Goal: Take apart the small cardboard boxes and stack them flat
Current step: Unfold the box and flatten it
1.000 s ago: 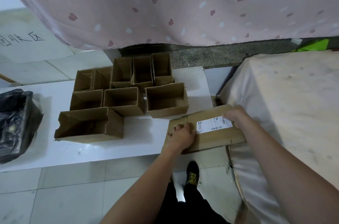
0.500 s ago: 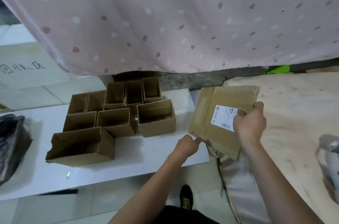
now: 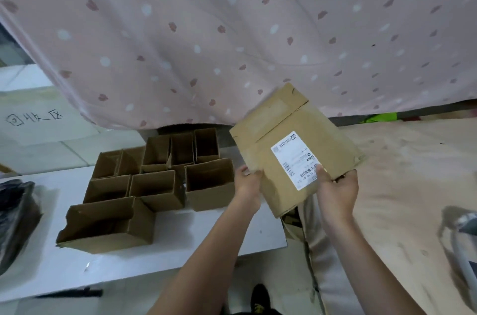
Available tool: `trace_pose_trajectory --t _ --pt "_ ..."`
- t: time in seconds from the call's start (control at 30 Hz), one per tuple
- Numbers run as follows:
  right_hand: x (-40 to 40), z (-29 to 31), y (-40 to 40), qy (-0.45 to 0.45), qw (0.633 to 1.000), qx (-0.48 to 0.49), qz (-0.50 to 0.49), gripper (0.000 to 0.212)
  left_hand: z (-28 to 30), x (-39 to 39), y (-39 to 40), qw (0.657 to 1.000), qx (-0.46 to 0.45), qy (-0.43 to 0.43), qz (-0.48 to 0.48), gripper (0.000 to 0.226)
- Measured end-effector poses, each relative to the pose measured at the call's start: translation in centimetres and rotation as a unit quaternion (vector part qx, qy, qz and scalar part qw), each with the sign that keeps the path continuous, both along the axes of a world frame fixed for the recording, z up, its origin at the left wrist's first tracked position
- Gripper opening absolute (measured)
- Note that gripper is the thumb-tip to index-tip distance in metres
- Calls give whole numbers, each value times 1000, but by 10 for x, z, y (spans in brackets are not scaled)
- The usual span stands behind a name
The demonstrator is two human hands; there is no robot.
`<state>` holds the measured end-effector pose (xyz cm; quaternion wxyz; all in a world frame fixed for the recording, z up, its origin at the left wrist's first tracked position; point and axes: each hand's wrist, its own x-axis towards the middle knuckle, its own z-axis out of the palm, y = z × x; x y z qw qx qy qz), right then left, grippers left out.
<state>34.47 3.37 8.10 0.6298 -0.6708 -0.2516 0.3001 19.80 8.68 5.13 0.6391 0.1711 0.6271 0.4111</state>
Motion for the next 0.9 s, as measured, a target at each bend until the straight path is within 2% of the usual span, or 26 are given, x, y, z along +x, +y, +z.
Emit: trace_pose_trajectory --t 0.1,0.2,0.3,0.37,0.43,0.5,0.6,0.7,0.77,0.9 --pt "12 -8 10 40 999 -8 8 28 1 -14 -1 999 33 28 23 38" --pt "30 -12 29 -28 997 -71 0 33 -4 -39 -7 994 64 76 43 42" --pt "35 -19 50 -117 976 -144 118 46 -9 -66 -16 987 87 124 54 43" --pt "25 -26 59 -141 950 -173 219 52 -11 -80 -22 982 101 143 72 40" --pt "9 -35 62 -169 925 -189 283 50 -11 -91 -30 977 109 155 92 38" --pt "-10 -44 63 -195 913 -185 308 47 -12 -102 -37 975 111 161 109 36" --pt "-44 -42 62 -189 909 -164 335 62 -12 -120 -51 964 123 197 126 32" --pt "-82 -42 51 -254 887 -132 363 70 -18 -137 -68 936 127 293 148 31" --pt "-104 -42 41 -279 883 -118 359 77 -18 -146 -74 916 107 349 168 38" --pt "-139 -37 30 -276 895 -83 339 78 -11 -162 -85 895 92 392 191 59"
